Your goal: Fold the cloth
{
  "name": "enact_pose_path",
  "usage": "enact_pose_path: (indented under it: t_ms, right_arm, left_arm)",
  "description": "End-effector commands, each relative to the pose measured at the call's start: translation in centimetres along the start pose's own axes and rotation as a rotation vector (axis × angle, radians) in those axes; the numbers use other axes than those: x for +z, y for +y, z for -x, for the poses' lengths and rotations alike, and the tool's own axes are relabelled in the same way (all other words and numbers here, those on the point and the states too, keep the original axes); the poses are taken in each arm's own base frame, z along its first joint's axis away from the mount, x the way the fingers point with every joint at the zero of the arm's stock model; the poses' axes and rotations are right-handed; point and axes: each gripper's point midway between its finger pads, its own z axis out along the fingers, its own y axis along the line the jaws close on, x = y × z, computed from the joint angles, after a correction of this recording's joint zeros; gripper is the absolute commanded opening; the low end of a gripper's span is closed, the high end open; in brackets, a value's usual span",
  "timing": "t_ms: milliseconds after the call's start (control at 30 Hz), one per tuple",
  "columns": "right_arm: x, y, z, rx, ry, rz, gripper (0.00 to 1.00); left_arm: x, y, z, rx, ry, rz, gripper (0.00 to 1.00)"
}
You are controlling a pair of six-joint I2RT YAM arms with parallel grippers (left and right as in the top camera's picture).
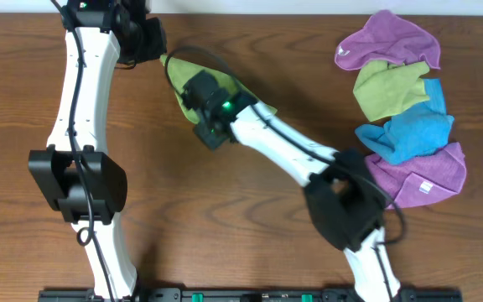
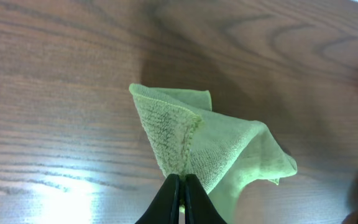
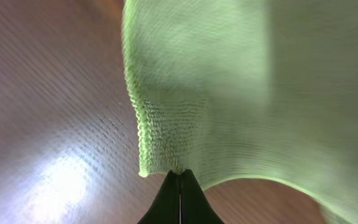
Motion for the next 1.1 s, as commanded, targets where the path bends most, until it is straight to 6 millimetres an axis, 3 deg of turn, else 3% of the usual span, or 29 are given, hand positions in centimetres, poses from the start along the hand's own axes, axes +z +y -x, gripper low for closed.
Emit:
enact_pose_path:
  t_ms: [0,167,300,433,567,800,933,1067]
  right_arm:
    - [-7.2,-3.2,3.6,0.084,-0.159,-0.030,0.01]
    - [-13.1,-7.5,4.6,0.170,-0.272,-0.072,0.01]
    - [-16.8,-10.2,4.5,0.217,-0.330,-0.104,0.01]
    - [-19.4,-11.0,5.0,0.225,-0.395,-0.118,0.01]
    - [-21.9,-11.9,5.7,0.238,-0.453,-0.133,0.01]
    - [-26.3,-12.1,6.6,0.232,-0.512,-0.143,0.01]
    - [-28.2,-12.3,6.9,0.224,-0.536,-0.157,0.01]
    - [-29.0,-12.2,6.6,0.218,-0.530,-0.157,0.01]
  left_arm:
    - [-0.8,0.3,0.3,-0.005,-0.010,0.012,0.06]
    - [-0.8,0.0,-0.3,-0.010,0.013,-0.004,0.06]
    - [-1.6,-1.8,-0.4,-0.002,0.016,-0.094,0.06]
    - [-3.5,-3.0,0.6,0.033,-0.054,-0.114,0.06]
    - [-7.4,-4.6,2.2,0.084,-0.182,-0.143,0.06]
    - [-13.3,-6.1,2.2,0.120,-0.296,-0.169,0.06]
    - [-15.1,-6.4,1.5,0.120,-0.311,-0.172,0.06]
    - [-15.6,-6.2,0.3,0.093,-0.277,-0.162,0.06]
